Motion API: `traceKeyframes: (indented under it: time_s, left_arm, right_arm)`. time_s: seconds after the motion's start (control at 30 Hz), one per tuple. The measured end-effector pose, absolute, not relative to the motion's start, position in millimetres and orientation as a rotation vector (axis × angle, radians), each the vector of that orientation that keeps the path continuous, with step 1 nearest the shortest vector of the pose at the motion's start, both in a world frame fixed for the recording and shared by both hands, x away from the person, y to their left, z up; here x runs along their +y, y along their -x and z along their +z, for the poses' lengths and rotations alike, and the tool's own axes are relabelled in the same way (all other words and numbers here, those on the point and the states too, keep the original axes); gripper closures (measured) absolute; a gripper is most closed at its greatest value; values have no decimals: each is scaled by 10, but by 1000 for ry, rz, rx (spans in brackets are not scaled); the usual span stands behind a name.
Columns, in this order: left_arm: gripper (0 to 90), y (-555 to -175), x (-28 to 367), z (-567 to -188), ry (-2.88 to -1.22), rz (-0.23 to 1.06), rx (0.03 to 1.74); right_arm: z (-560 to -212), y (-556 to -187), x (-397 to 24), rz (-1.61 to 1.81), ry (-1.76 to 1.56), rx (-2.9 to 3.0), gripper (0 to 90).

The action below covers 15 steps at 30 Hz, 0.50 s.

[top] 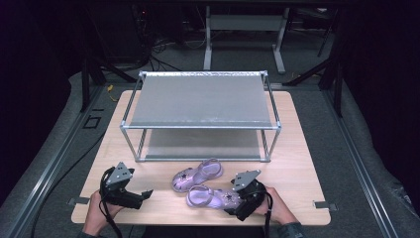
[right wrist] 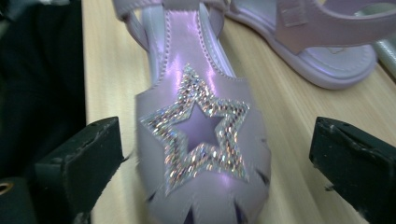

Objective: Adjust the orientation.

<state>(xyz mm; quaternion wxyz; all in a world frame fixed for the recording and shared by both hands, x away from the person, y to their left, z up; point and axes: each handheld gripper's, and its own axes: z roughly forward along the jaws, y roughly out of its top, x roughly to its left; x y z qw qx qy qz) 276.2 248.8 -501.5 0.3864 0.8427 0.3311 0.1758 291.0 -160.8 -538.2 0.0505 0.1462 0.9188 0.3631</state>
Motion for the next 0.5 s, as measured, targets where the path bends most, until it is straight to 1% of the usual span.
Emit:
traceKeyframes:
  time_s: [0.03, 0.1, 0.13, 0.17, 0.23, 0.3, 0.37, 0.5]
  left_arm:
    - [0, -2769, 2463, -4994, -2144, 438, 830]
    - [0, -2789, 2419, -4953, -2141, 431, 797]
    - [0, -2803, 2363, -4918, -2138, 417, 773]
    - [0, -2803, 2363, -4918, -2138, 417, 773]
    - [0, -2817, 2310, -4886, -2145, 412, 735]
    - [0, -2838, 2226, -4856, -2164, 417, 685]
    - [0, -2857, 2142, -4832, -2184, 410, 635]
    - [0, -2869, 1928, -4777, -2237, 389, 505]
  right_arm:
    - [-5319, -2868, -1712, 1146, -502, 2770, 0]
    - [-5293, -2844, -1766, 1162, -552, 2752, 0]
    - [-5242, -2781, -1884, 1195, -620, 2721, 0]
    - [-5242, -2781, -1884, 1195, -620, 2721, 0]
    - [-5200, -2696, -2037, 1166, -710, 2669, 0]
    - [-5213, -2679, -2100, 1225, -755, 2637, 0]
    - [-5187, -2625, -2202, 1161, -815, 2608, 0]
    - [-5193, -2554, -2387, 1171, -899, 2537, 0]
